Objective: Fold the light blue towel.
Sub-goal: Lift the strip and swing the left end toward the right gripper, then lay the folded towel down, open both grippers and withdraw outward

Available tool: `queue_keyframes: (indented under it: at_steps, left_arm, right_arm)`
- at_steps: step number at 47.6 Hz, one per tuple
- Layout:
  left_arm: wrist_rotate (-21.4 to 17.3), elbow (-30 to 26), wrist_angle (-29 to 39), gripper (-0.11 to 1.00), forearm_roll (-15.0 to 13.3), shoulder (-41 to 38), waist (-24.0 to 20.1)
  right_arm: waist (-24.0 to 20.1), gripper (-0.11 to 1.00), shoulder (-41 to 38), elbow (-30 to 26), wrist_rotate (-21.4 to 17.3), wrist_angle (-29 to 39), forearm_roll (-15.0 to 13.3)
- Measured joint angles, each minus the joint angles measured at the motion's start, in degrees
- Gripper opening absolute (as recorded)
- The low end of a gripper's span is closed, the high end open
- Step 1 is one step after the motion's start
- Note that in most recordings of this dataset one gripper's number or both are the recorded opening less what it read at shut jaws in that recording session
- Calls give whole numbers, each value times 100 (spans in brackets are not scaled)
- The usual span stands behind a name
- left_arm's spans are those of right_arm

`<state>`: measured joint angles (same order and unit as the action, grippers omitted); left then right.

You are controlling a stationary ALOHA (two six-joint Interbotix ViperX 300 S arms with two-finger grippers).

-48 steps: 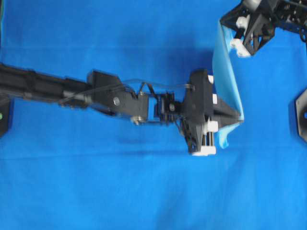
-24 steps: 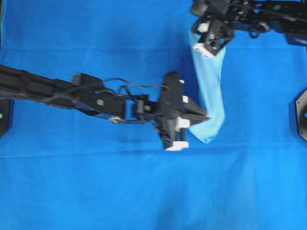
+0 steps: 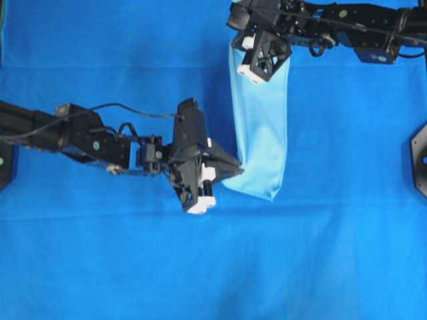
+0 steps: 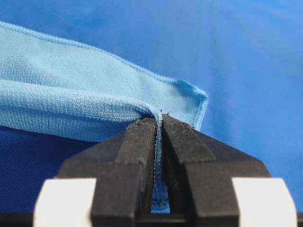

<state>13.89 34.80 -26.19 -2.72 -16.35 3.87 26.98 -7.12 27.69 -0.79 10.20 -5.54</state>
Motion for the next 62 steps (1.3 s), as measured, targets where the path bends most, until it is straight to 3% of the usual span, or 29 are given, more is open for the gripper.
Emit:
queue_keyframes:
  at_steps: [10,14,18,21,26,30,39,45,53,62]
  left_arm:
    - [0,0,18,2,0,0,9]
    - [9,-18,26,6,0,0,18]
    - [79,-44,26,24,9,0,97]
    - [132,-53,70,44,9,0,185]
    - [316,-44,299,75,18,26,211]
    - [369,-18,686,91,18,211,193]
    - [387,272,1995,90,18,1028,193]
    - [334,519,2505,90,44,1731,193]
    - [167,958,2461,89,88,2602,149]
    - [-229,1652,1600,89,88,3270,-167]
  right_arm:
    - [-44,3,0,0,35,-9,-62]
    - [-70,21,0,0,114,-35,-141]
    - [-62,48,0,0,123,-88,-185]
    - [-9,62,0,9,132,-97,-211]
    - [18,59,0,9,132,-149,-290]
    - [0,58,35,44,132,-176,-308]
    - [-18,58,519,352,79,-185,-316]
    - [-79,58,1037,703,26,-185,-316]
    - [-281,58,2021,1406,-88,-334,-237]
    - [-694,58,3287,2391,-343,-949,-141]
